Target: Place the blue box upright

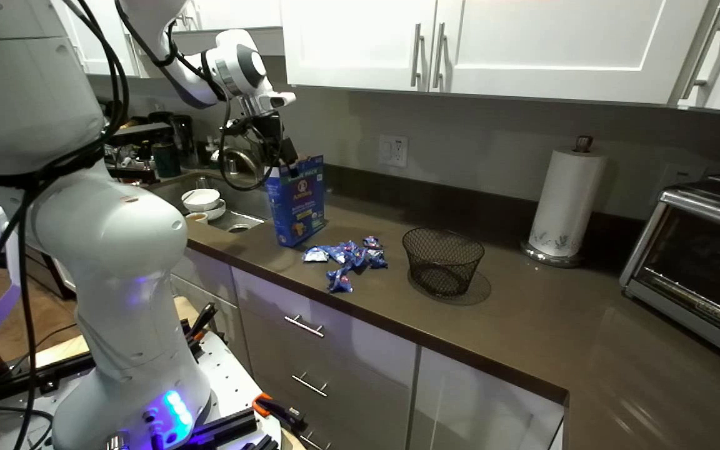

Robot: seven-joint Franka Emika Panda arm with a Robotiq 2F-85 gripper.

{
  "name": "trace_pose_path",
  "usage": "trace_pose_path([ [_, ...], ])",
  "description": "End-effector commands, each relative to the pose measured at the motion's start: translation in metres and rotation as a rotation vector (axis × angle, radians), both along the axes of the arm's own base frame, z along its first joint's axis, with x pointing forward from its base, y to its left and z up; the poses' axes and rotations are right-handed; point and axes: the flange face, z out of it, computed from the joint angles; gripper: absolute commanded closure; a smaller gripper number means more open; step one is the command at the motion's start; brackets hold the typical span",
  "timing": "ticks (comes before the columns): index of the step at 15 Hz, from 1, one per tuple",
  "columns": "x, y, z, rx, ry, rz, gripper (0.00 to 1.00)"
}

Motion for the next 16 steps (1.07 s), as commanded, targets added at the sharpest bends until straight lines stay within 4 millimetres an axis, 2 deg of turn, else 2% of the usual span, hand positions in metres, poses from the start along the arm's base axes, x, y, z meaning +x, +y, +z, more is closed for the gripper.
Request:
trace_pose_path([
  [1, -0.005, -0.006, 0.004, -0.012, -0.011, 0.020, 0.00],
  [8, -0.011, 0.003, 0.012, -0.008, -0.025, 0.038, 0.00],
  [16, -0.040, 0.017, 0.053, -0.031, -0.110, 0.071, 0.00],
])
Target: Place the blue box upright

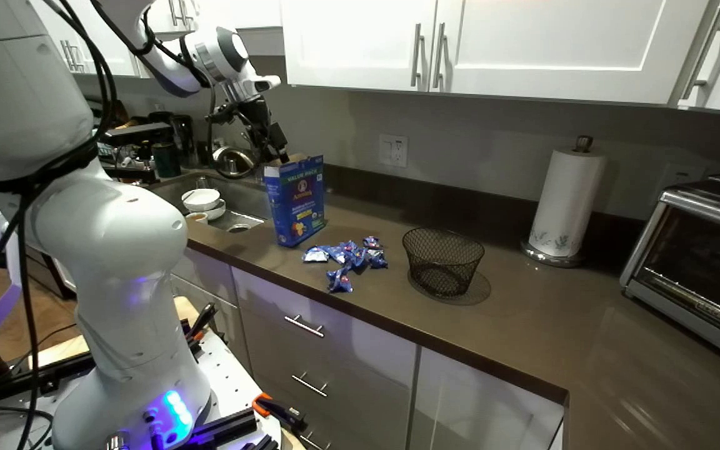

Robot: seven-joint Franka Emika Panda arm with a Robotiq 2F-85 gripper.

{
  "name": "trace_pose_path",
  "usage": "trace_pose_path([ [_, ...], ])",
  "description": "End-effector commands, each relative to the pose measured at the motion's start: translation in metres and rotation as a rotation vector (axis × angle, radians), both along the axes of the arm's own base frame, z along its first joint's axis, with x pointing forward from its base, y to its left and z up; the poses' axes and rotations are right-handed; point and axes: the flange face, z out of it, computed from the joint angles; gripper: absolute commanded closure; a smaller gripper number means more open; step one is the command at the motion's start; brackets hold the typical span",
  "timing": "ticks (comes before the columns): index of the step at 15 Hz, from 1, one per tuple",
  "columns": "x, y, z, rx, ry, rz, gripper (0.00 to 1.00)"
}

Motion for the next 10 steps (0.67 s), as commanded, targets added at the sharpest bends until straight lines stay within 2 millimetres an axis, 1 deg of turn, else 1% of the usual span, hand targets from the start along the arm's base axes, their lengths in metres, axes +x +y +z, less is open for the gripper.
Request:
trace_pose_path([
  [1, -0.018, -0.002, 0.026, -0.032, -0.061, 0.018, 0.00],
  [3, -0.026, -0.002, 0.040, -0.038, -0.080, 0.031, 0.00],
  [6, -0.036, -0.005, 0.055, -0.068, -0.076, 0.071, 0.00],
  [8, -0.041, -0.007, 0.063, -0.086, -0.070, 0.101, 0.01],
  [10, -0.043, -0.009, 0.067, -0.103, -0.064, 0.137, 0.00],
])
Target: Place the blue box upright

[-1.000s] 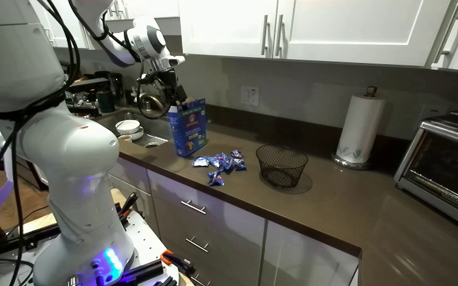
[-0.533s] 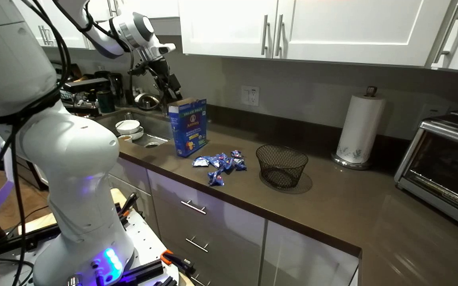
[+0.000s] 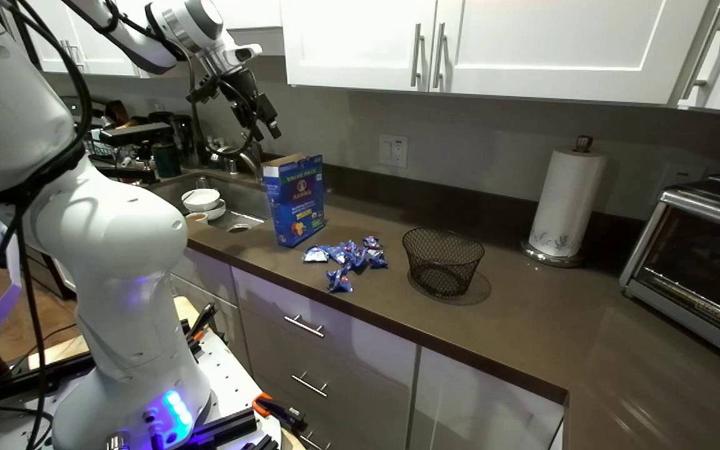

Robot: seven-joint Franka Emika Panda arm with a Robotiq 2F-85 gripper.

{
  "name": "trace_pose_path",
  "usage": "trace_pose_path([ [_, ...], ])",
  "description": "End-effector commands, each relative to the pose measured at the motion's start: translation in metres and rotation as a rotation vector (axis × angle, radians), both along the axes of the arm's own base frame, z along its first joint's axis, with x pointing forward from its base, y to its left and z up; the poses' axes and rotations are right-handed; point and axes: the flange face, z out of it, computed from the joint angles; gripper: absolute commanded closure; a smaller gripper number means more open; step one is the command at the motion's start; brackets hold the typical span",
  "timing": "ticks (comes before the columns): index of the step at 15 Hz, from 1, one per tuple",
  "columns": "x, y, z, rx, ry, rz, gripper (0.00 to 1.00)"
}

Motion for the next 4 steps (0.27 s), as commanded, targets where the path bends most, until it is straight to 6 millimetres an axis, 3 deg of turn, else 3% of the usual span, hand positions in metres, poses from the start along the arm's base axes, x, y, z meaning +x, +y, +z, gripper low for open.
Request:
trace_pose_path([
  [1, -0.0014, -0.0007, 0.0036, -0.010, 0.001, 0.016, 0.00],
  [4, -0.0031, -0.0016, 0.0072, -0.019, 0.000, 0.034, 0.00],
])
